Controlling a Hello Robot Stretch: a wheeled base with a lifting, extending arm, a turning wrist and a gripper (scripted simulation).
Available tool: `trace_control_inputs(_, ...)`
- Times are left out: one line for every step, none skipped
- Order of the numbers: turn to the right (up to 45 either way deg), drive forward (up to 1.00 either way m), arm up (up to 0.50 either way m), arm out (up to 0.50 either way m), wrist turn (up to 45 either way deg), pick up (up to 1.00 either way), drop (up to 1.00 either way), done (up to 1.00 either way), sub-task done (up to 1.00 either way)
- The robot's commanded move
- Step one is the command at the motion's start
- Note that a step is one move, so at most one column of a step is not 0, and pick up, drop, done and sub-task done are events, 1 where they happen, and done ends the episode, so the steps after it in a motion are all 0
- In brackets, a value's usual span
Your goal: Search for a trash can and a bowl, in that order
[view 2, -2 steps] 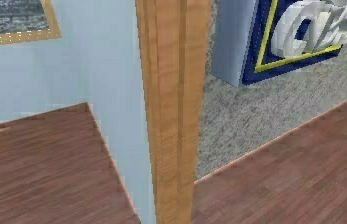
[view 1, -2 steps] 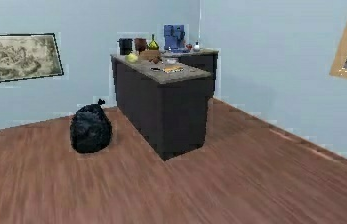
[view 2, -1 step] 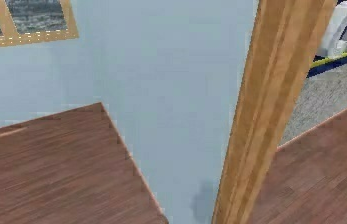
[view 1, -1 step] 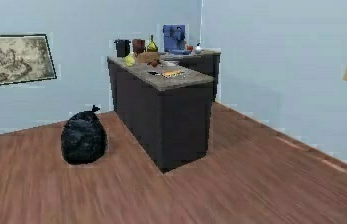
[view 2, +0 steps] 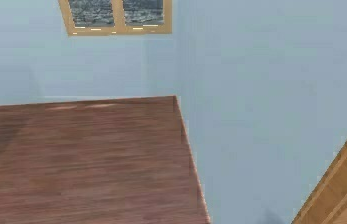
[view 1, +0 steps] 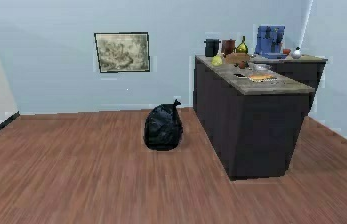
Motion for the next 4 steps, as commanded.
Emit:
trace_control_inputs(0.0,0.2,0.0,0.0,0.0,0.0,0.0,0.0,0.0)
trace_control_inputs(42.0,0.0,0.0,0.0,0.0,0.0,0.0,0.0,0.0)
trace_control_inputs(0.0,1.0,0.0,0.0,0.0,0.0,0.0,0.0,0.0)
trace_control_inputs(21.0,0.0,0.0,0.0,0.0,0.0,0.0,0.0,0.0)
